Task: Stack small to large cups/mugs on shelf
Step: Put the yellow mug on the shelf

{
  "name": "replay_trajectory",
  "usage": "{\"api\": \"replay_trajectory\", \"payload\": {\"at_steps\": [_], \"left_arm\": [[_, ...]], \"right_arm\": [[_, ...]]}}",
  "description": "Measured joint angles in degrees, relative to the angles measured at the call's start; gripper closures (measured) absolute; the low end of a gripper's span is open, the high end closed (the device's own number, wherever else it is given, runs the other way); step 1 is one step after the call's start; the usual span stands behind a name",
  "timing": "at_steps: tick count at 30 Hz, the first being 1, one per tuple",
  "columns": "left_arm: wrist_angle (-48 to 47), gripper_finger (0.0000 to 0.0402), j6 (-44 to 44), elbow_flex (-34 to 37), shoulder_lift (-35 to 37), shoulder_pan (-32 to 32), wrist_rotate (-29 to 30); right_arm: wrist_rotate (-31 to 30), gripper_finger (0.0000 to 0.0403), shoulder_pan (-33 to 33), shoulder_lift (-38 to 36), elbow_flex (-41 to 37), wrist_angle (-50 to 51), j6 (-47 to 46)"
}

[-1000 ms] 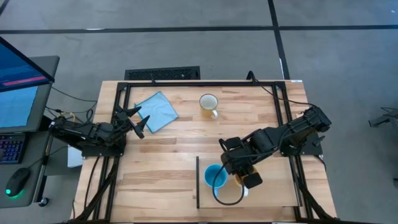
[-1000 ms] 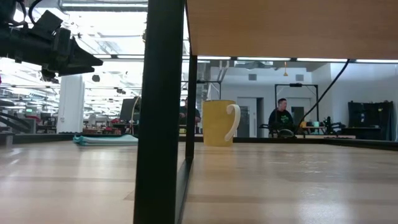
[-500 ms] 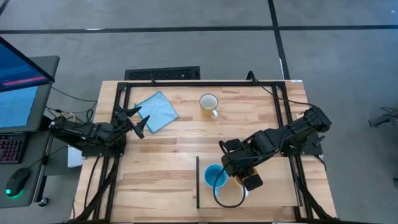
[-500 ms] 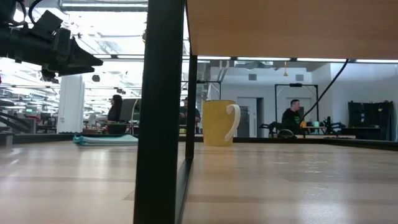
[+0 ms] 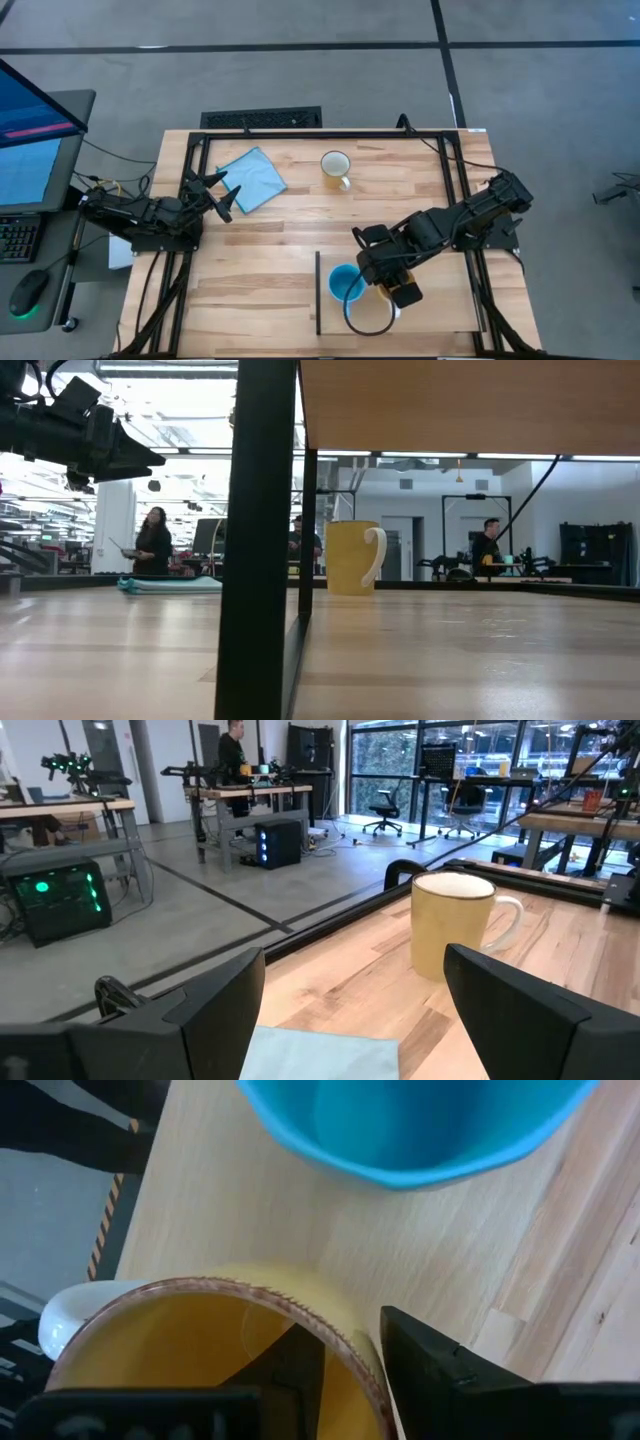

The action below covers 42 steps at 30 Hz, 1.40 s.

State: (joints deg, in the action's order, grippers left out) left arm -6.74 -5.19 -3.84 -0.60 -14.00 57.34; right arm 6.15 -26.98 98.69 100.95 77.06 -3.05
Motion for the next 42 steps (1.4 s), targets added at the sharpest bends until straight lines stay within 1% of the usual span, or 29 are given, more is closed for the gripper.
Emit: {"api": "replay_trajectory", "payload": {"at_steps": [9,13,16,23,27,32,37,42], "left_arm": [[0.0,0.01,0.0,0.0,0.0,0.0,0.0],[0.0,0.01,0.0,0.0,0.0,0.0,0.0],[0.0,0.01,0.0,0.0,0.0,0.0,0.0],[0.0,0.01,0.0,0.0,0.0,0.0,0.0],[0.0,0.01,0.0,0.0,0.0,0.0,0.0],[0.0,0.01,0.0,0.0,0.0,0.0,0.0],[0.0,0.01,0.0,0.0,0.0,0.0,0.0],[0.0,0.01,0.0,0.0,0.0,0.0,0.0]], "right_arm": [[0.0,0.0278,0.0,0.0,0.0,0.0,-0.1],[0.0,0.0269,0.0,0.0,0.0,0.0,-0.6],[0.0,0.0249,0.0,0.0,0.0,0.0,-1.0],[0.0,0.0179,0.3,0.0,0.3,2.3,-1.6],[0.0,0.0163,0.5,0.1,4.1,5.4,-1.1],[0.0,0.0164,0.5,0.0,10.7,8.4,-1.0],[-0.6,0.0167,1.3,0.0,15.2,11.5,-1.0],[-6.7,0.0168,4.9,-0.1,18.6,12.9,-1.0]]}}
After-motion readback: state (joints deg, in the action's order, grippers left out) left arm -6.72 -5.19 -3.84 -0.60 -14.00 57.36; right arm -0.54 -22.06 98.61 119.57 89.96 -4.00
